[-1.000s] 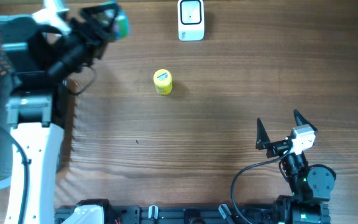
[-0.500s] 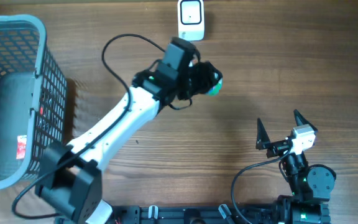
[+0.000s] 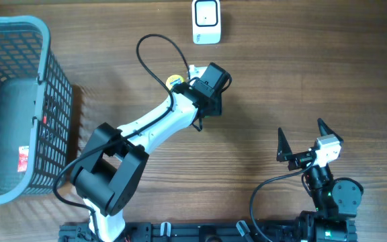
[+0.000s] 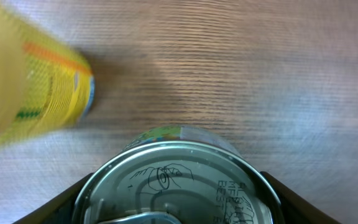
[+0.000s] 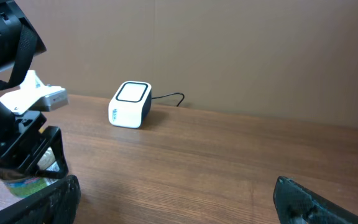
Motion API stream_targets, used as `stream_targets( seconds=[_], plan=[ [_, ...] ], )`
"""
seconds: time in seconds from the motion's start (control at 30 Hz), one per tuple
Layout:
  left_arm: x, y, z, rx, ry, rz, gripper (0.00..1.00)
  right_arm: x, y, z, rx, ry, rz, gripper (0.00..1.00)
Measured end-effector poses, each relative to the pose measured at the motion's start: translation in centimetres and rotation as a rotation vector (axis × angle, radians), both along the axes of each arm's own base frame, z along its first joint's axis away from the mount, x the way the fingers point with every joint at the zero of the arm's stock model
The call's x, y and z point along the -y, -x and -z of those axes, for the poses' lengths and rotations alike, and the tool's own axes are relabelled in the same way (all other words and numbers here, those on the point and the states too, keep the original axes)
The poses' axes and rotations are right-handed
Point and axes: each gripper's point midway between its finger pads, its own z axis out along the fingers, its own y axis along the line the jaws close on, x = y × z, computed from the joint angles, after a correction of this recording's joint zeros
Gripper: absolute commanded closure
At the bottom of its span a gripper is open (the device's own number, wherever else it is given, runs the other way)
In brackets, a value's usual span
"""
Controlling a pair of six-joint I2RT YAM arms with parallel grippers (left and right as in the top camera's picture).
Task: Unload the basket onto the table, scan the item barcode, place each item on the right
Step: 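Carry the tin can with the left gripper and place it beside the tube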
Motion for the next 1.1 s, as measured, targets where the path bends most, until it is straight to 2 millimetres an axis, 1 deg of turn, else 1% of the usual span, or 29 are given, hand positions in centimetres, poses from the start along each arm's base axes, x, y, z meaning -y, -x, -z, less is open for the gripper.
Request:
stream_targets(
  seconds=[0.03, 0.07, 0.17, 0.27, 0.3, 0.4, 0.47, 0.53, 0.57, 0.63, 0.8, 0.9, 0.93, 0.97, 1.0, 1.07, 1.1],
  plan=[
    [0.1, -0.1, 0.0, 0.016, -0.037, 0.089, 0.29, 0.0, 0.0, 0.0, 0.000, 0.000, 0.000, 0.00],
    [0.2, -0.2, 0.0, 0.024, -0.062, 0.151, 0.25, 0.0, 0.0, 0.0, 0.000, 0.000, 0.000, 0.00],
    [1.0, 0.3, 0.1, 0.023, -0.095, 0.359, 0.25, 0.0, 0.0, 0.0, 0.000, 0.000, 0.000, 0.00],
    [1.8, 1.1, 0.7, 0.004, -0.093, 0.488, 0.25, 0.0, 0.0, 0.0, 0.000, 0.000, 0.000, 0.00],
    [1.9, 1.4, 1.1, -0.012, -0.095, 0.521, 0.25, 0.0, 0.0, 0.0, 0.000, 0.000, 0.000, 0.00],
    [2.2, 2.9, 3.6, -0.092, -0.098, 0.629, 0.24, 0.0, 0.0, 0.0, 0.000, 0.000, 0.000, 0.00],
    [2.3, 3.2, 4.4, -0.108, -0.101, 0.661, 0.20, 0.0, 0.0, 0.0, 0.000, 0.000, 0.000, 0.00],
    [2.4, 3.4, 4.5, -0.109, -0.100, 0.693, 0.17, 0.0, 0.0, 0.0, 0.000, 0.000, 0.000, 0.00],
    [2.4, 3.4, 4.5, -0.110, -0.102, 0.702, 0.12, 0.0, 0.0, 0.0, 0.000, 0.000, 0.000, 0.00],
    [2.4, 3.5, 4.5, -0.110, -0.102, 0.721, 0.00, 0.0, 0.0, 0.0, 0.000, 0.000, 0.000, 0.00],
    [2.4, 3.7, 4.5, -0.116, -0.118, 0.726, 0.00, 0.0, 0.0, 0.0, 0.000, 0.000, 0.000, 0.00],
    [1.3, 4.0, 4.6, -0.136, -0.180, 0.714, 0.00, 0.0, 0.0, 0.0, 0.000, 0.000, 0.000, 0.00],
    [0.6, 4.3, 4.5, -0.151, -0.213, 0.702, 0.00, 0.0, 0.0, 0.0, 0.000, 0.000, 0.000, 0.00],
    [0.3, 4.2, 4.1, -0.146, -0.228, 0.697, 0.00, 0.0, 0.0, 0.0, 0.000, 0.000, 0.000, 0.00],
    [-0.2, 4.6, 3.1, -0.145, -0.243, 0.694, 0.00, 0.0, 0.0, 0.0, 0.000, 0.000, 0.000, 0.01],
    [-0.2, 4.8, 0.2, -0.097, -0.237, 0.693, 0.00, 0.0, 0.0, 0.0, 0.000, 0.000, 0.000, 0.00],
    [0.1, 5.5, -3.2, -0.036, -0.221, 0.703, 0.00, 0.0, 0.0, 0.0, 0.000, 0.000, 0.000, 0.00]
  ],
)
